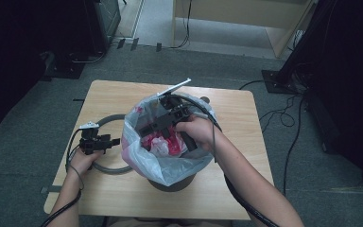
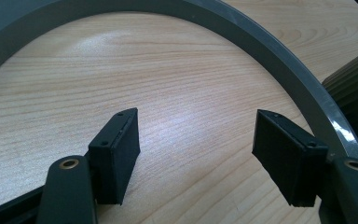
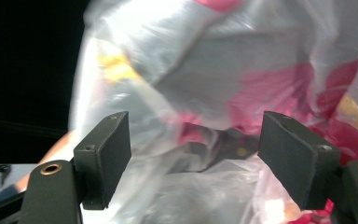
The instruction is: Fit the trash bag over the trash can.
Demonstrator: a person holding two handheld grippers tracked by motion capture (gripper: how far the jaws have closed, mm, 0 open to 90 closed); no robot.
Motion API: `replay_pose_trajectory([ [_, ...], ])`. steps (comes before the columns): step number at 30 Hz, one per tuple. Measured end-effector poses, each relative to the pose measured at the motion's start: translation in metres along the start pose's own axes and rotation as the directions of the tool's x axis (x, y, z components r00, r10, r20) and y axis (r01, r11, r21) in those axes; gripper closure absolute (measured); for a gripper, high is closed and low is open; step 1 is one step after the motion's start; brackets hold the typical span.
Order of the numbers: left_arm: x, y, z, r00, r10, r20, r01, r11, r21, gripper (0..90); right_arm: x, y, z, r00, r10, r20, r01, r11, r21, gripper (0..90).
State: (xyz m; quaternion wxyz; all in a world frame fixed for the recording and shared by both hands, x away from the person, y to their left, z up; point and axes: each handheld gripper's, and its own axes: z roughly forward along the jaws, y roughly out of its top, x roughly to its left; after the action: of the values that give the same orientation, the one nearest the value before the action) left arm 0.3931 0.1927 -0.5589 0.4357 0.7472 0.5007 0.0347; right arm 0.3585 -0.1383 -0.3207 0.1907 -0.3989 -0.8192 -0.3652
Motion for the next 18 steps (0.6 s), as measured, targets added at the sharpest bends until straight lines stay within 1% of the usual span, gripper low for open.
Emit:
replay_pose_trajectory([
  [2, 0.0, 0.0, 0.0, 1.0, 0.0, 0.0, 0.0, 1.0, 0.0, 32.1, 0.004, 0.001, -0.004, 0.9994, 0.003, -0.034, -0.003, 1.0, -0.009, 25.5],
  [3, 0.0, 0.0, 0.0, 1.0, -0.001, 0.0, 0.001, 1.0, 0.0, 32.1, 0.007, 0.001, -0.004, 0.9992, -0.005, -0.038, 0.005, 1.0, -0.01, 25.5],
  [5, 0.0, 0.0, 0.0, 1.0, -0.001, 0.0, 0.001, 1.0, 0.0, 32.1, 0.012, 0.002, -0.001, 0.9989, -0.035, -0.029, 0.035, 0.999, -0.005, 25.5],
  [8, 0.0, 0.0, 0.0, 1.0, -0.001, 0.0, 0.001, 1.0, 0.0, 32.1, 0.016, 0.003, 0.005, 0.9992, -0.025, -0.031, 0.025, 1.0, 0.004, 25.6],
  [11, 0.0, 0.0, 0.0, 1.0, -0.002, 0.004, 0.002, 1.0, 0.0, 32.1, 0.017, 0.005, 0.01, 0.999, -0.016, -0.041, 0.016, 1.0, 0.0, 25.6],
  [15, 0.0, 0.0, 0.0, 1.0, -0.008, 0.005, 0.008, 1.0, -0.002, 32.1, 0.019, 0.006, 0.012, 0.9987, -0.007, -0.049, 0.007, 1.0, 0.0, 25.6],
  [18, 0.0, 0.0, 0.0, 1.0, -0.005, 0.005, 0.005, 1.0, -0.001, 32.1, 0.021, 0.006, 0.013, 0.9983, -0.001, -0.059, 0.001, 1.0, 0.002, 25.6],
])
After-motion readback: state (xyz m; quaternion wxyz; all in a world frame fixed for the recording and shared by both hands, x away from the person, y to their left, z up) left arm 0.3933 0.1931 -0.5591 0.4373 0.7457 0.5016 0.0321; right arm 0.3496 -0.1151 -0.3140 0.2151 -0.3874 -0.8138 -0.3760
